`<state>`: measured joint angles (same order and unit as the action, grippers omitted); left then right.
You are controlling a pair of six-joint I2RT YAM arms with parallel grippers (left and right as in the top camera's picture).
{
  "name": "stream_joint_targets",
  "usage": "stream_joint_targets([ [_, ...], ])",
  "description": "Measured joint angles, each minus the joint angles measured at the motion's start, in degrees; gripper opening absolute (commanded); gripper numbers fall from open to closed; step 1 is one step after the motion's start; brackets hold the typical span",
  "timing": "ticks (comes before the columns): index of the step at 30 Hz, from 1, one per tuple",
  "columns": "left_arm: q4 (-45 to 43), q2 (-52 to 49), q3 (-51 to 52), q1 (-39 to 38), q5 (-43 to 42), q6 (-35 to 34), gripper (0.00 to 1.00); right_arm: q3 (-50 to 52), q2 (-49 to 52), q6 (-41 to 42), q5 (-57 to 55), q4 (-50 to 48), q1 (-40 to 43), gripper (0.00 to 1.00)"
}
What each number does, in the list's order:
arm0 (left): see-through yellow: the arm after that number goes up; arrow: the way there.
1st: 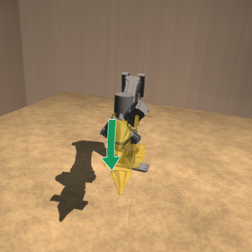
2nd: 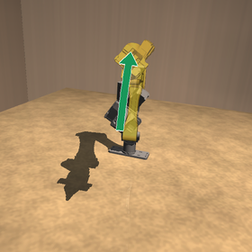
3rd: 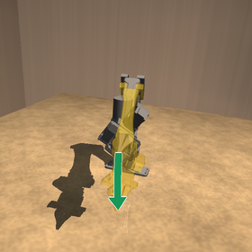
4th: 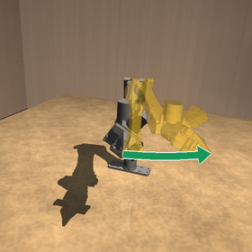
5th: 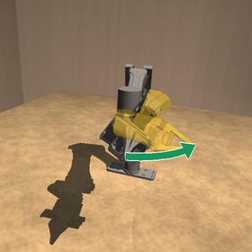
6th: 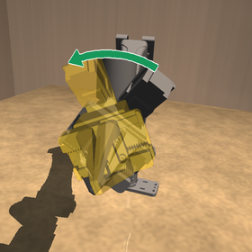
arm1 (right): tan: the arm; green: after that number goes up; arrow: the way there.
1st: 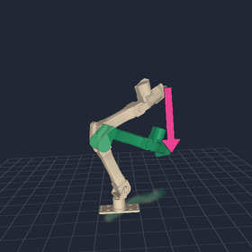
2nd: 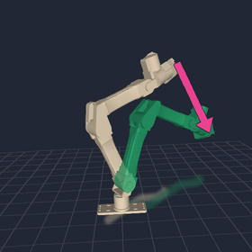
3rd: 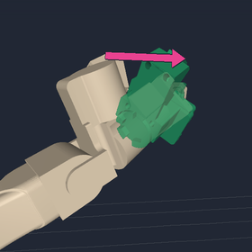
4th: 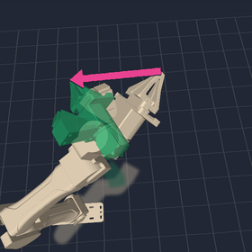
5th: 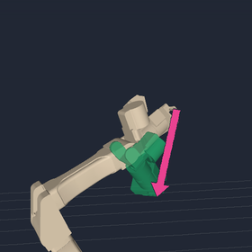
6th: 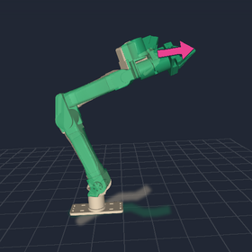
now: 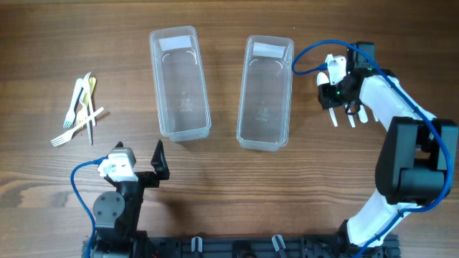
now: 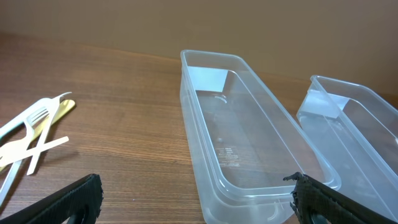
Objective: Pack container
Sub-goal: 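Move the right gripper over the spoons and grasp a white spoon, then carry the white spoon into the right container and release it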
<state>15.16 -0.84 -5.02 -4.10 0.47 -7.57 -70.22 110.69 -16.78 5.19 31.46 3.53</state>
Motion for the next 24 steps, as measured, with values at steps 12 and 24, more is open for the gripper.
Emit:
stream_joint_targets([
  [12,0.0,0.0,0.0,0.0,0.0,0.0,1.00,5.1,0.0,0.5,0.3,-7.5,0.0,0.13],
  [24,0.0,0.0,0.0,0.0,0.0,0.0,1.00,5.1,-0.2,4.4,0.4,-6.5,0.0,0.04],
])
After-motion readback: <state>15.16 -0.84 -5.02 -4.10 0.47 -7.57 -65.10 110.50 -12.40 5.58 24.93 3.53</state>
